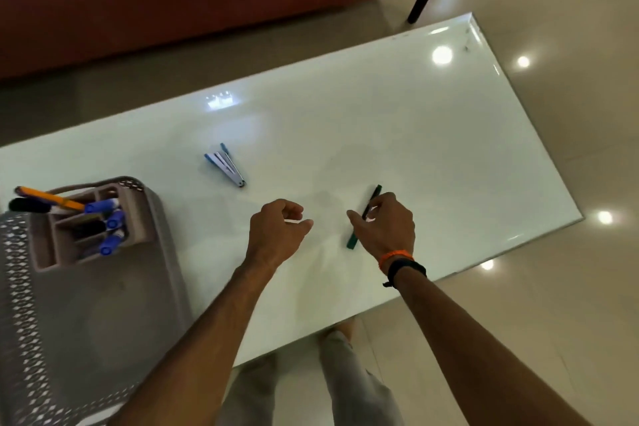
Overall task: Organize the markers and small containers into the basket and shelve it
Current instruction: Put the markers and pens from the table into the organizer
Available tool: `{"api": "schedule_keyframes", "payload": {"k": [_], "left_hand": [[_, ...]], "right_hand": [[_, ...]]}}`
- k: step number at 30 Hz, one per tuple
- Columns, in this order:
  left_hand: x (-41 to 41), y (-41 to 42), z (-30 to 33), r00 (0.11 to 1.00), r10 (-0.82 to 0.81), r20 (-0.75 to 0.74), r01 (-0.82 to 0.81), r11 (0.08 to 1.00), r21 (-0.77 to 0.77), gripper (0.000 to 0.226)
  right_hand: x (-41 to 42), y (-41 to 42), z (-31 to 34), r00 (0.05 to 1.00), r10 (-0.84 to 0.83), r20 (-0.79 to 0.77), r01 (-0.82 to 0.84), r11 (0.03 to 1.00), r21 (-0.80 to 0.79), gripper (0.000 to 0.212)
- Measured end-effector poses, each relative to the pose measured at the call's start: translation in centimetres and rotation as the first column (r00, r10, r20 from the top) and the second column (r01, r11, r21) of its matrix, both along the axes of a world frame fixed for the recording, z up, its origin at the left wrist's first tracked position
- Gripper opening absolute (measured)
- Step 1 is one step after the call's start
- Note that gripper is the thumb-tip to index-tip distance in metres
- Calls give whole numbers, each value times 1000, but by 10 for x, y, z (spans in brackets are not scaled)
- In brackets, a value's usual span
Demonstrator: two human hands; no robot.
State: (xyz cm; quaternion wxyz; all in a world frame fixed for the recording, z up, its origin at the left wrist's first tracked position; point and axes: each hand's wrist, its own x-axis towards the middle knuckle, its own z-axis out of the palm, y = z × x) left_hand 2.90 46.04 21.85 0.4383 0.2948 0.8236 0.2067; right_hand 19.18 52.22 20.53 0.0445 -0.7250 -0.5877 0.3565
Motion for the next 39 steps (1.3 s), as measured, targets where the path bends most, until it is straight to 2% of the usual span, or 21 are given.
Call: {"api": "schedule_keyframes", "payload": {"k": [3, 7, 11, 15, 19, 26, 31, 35, 39], "left_hand": [[2, -2, -7, 1000, 3, -20, -3, 1000, -22, 26], [-5, -7, -9, 999, 17, -46, -19, 999, -41, 25], [-10, -10, -7, 998, 36, -49, -39, 998, -45, 25], [-14, -15, -5, 998, 46, -40, -48, 998, -37, 24], [-24, -23, 2, 996, 86, -26, -86, 996, -28, 23], [-73, -57, 35, 963, 266, -48, -263, 963, 60, 16], [-132, -94, 66, 919, 389, -61, -377, 914, 150, 15], [-186, -130, 84, 864, 493, -104, -459, 855, 240, 13], [-224, -157, 86, 817, 547, -181, -508, 832, 222, 14]], "right_hand": [[2, 8, -15, 1000, -23, 7, 24, 993, -120, 57], [0, 13, -23, 999, -18, 43, 25, 985, -168, 37], [-5, 12, -21, 998, -58, 26, 62, 986, -157, 34], [-22, 6, -7, 975, -104, -196, 101, 995, -27, 20], [-46, 1, 14, 888, -100, -450, 137, 989, 51, 18], [-119, -18, 50, 768, 26, -640, 62, 992, 114, 18], [-188, -47, 77, 727, 232, -646, -90, 965, 245, 16], [-249, -76, 97, 658, 387, -646, -190, 915, 355, 14], [-288, -96, 101, 608, 498, -618, -274, 862, 426, 14]]}}
